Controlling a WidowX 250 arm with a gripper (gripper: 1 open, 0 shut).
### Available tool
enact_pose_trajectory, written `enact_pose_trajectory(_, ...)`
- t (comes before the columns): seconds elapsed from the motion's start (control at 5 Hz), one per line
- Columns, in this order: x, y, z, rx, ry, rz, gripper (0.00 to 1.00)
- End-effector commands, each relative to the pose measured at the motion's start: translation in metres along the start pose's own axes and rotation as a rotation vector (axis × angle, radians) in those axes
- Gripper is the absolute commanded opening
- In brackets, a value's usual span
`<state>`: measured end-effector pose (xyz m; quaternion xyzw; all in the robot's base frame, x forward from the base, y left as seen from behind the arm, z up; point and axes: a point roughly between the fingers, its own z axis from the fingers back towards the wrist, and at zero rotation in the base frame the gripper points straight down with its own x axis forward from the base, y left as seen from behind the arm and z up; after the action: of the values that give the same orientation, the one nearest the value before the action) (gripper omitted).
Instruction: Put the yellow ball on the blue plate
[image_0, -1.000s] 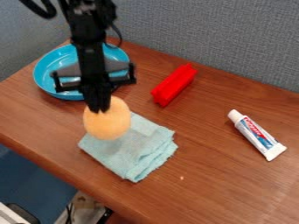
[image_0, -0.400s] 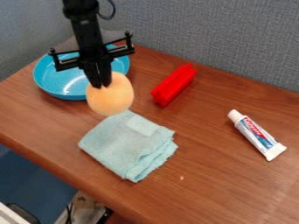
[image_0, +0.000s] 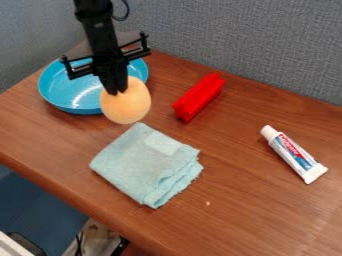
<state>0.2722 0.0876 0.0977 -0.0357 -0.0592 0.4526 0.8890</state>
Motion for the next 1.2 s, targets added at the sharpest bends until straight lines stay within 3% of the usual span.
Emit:
enact_pose_trajectory(0.0,-0.009,-0.013,0.008,-0.030,-0.042,-0.020,0.00)
enact_pose_trajectory(0.2,-0.015,-0.013,0.009,-0.044,-0.051,-0.015,0.00)
enact_pose_trajectory(0.4,-0.012,-0.008,0.021,-0.093,-0.067,0.031,0.00)
enact_pose_trajectory(0.8,0.054,0.003,0.018,-0.104,-0.123,0.201,0.00)
enact_pose_trajectory(1.0,0.069,0.009,0.028,-0.125,-0.130,0.260,0.00)
